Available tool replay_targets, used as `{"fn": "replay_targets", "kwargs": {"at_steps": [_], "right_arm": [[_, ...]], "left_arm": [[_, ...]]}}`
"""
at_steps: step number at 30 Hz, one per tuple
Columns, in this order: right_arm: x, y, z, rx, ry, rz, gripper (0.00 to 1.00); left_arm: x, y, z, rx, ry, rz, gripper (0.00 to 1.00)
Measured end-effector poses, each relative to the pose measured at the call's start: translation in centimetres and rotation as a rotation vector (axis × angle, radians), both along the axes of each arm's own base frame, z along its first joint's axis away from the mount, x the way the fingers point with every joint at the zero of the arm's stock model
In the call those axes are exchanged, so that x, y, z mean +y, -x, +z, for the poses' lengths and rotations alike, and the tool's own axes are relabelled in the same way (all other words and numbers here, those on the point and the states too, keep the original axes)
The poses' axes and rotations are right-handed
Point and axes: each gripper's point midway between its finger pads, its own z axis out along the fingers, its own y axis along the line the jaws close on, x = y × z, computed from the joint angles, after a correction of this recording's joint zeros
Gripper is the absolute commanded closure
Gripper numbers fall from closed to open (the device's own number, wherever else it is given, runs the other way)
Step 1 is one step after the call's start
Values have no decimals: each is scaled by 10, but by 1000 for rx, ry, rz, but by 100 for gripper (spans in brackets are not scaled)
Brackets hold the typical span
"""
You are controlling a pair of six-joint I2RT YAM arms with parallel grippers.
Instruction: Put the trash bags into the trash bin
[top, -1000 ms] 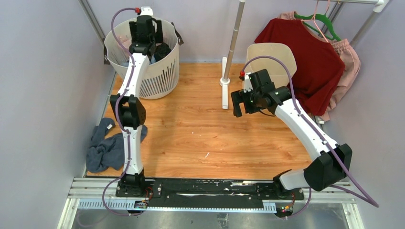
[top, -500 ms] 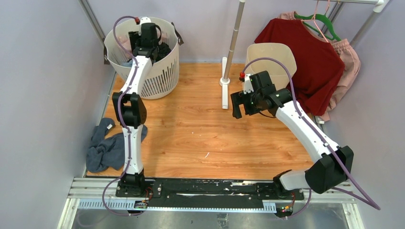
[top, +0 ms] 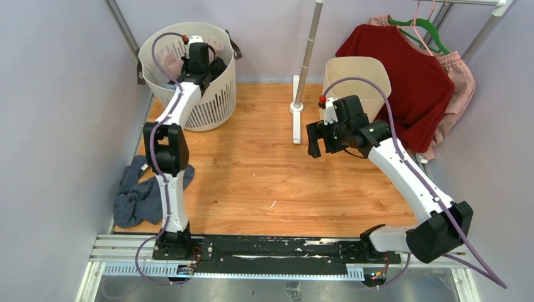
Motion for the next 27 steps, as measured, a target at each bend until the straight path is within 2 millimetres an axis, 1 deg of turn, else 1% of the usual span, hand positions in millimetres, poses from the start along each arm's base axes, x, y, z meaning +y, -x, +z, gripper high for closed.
{"fn": "replay_targets", "kwargs": {"at_steps": [1,4,5,7,8,10,11,12,13,14,15,19,21,24,27], "right_arm": [[0,0,1,-2,-2,0,3],[0,1,2,-6,-7,-3,3],[0,2,2,-5,-10,-3,3],[-1,5,2,-5,-12,-2,3],[-1,6,3,-6,-14,-2,3],[-2,8,5,-13,-19,-1,3],[-2,9,6,-18,-23,-1,3],[-3,10,7,-21,-25,-2,3],[-3,11,9,-27,-29,-2,3],[-3,12,11,-32,-31,-2,3],[-4,14,12,-38,-36,-1,3],[-6,18,13,-43,-39,-2,3],[-6,19,13,-44,-41,-3,3],[-7,20,14,-47,-43,-3,3],[-7,20,15,-50,-45,-4,3]], "left_arm": [[-4,8,1,-1,-1,-9,92],[-20,29,20,-38,-8,-41,91],[-30,38,32,-61,-14,-58,91],[-43,49,52,-95,-15,-84,91],[-52,55,68,-128,-12,-103,91],[-61,61,94,-182,-5,-123,92],[-62,65,112,-213,-4,-129,92],[-61,66,124,-235,-1,-130,93],[-60,66,142,-265,0,-131,93],[-59,66,154,-283,2,-135,93],[-58,68,172,-309,6,-146,93],[-58,74,207,-356,21,-175,89],[-62,78,217,-356,26,-204,87],[-67,85,226,-334,34,-249,86],[-74,94,241,-331,51,-308,86]]}}
